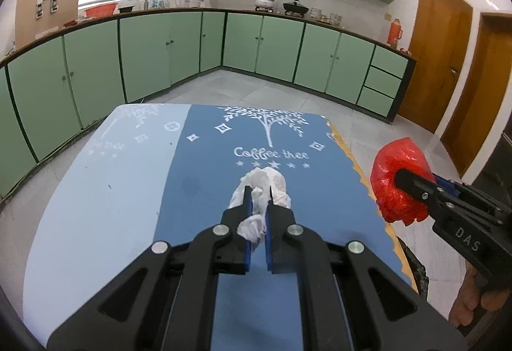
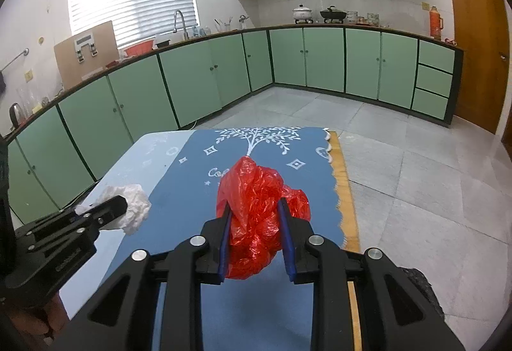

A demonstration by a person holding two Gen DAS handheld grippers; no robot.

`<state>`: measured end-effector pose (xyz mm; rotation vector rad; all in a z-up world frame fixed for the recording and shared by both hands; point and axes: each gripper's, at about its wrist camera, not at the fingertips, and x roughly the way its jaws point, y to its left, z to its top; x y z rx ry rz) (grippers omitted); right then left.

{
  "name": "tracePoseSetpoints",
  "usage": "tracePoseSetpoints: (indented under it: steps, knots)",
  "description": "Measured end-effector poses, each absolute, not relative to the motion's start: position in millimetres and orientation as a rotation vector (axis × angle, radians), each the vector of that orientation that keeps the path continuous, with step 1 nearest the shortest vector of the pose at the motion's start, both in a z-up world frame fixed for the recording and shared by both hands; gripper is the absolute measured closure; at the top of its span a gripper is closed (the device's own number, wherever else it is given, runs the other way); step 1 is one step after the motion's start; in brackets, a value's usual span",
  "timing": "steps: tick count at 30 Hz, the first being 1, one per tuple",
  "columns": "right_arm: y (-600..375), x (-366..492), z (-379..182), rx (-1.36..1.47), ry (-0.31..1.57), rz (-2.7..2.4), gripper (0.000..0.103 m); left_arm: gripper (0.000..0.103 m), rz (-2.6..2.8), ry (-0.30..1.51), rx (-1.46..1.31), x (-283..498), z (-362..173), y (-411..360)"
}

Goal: Collect trash
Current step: 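Carry the tissue and red bag over the bin and open both tools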

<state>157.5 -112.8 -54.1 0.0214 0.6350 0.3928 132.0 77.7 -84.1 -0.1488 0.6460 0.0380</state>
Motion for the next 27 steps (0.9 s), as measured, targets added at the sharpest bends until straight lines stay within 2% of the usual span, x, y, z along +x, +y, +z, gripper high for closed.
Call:
tracePoseSetpoints:
  steps: [14,27]
  knots:
    - [-211.1,109.0,-52.0,0.073,0.620,0.223,0.077,0.098,-0.205,0.633,-0.070,110.4,-80.1,-24.3]
    - [-329.1,76.1,-78.6,0.130,0.664,-0.049,0.077,0.098,-0.452,0.691,-0.004,129.8,-108.4,-130.0]
